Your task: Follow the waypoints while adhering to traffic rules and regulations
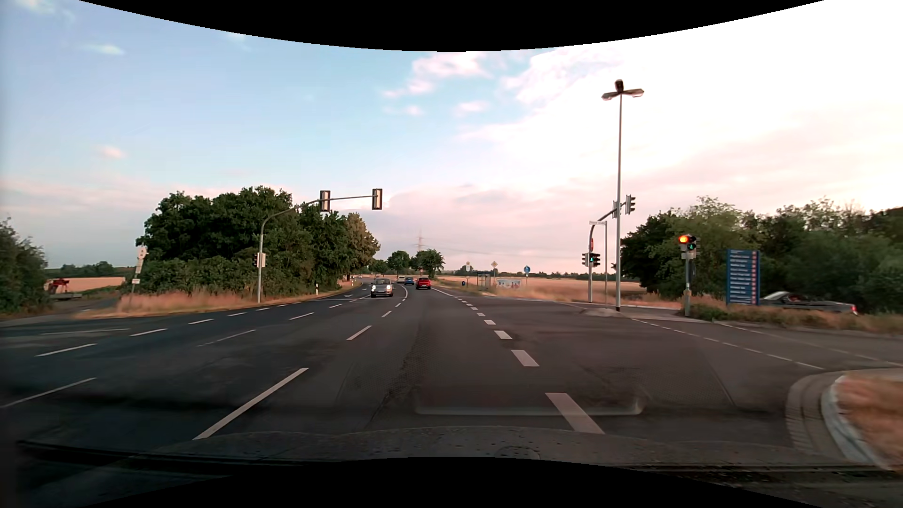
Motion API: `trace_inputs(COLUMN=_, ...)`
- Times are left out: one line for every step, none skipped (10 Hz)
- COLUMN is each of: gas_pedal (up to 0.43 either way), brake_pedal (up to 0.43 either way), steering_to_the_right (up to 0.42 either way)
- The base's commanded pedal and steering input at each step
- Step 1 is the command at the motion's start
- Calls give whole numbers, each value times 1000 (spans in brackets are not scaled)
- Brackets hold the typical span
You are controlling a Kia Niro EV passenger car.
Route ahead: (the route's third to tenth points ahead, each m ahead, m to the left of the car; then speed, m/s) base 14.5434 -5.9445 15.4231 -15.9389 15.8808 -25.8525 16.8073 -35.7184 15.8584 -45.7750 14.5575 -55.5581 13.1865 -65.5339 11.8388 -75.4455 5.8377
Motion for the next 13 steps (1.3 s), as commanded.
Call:
trace_inputs(gas_pedal=0, brake_pedal=207, steering_to_the_right=139)
trace_inputs(gas_pedal=0, brake_pedal=201, steering_to_the_right=161)
trace_inputs(gas_pedal=0, brake_pedal=195, steering_to_the_right=184)
trace_inputs(gas_pedal=0, brake_pedal=177, steering_to_the_right=213)
trace_inputs(gas_pedal=0, brake_pedal=152, steering_to_the_right=236)
trace_inputs(gas_pedal=0, brake_pedal=134, steering_to_the_right=270)
trace_inputs(gas_pedal=0, brake_pedal=122, steering_to_the_right=297)
trace_inputs(gas_pedal=0, brake_pedal=91, steering_to_the_right=323)
trace_inputs(gas_pedal=0, brake_pedal=37, steering_to_the_right=339)
trace_inputs(gas_pedal=0, brake_pedal=0, steering_to_the_right=347)
trace_inputs(gas_pedal=0, brake_pedal=0, steering_to_the_right=355)
trace_inputs(gas_pedal=0, brake_pedal=0, steering_to_the_right=361)
trace_inputs(gas_pedal=0, brake_pedal=0, steering_to_the_right=370)
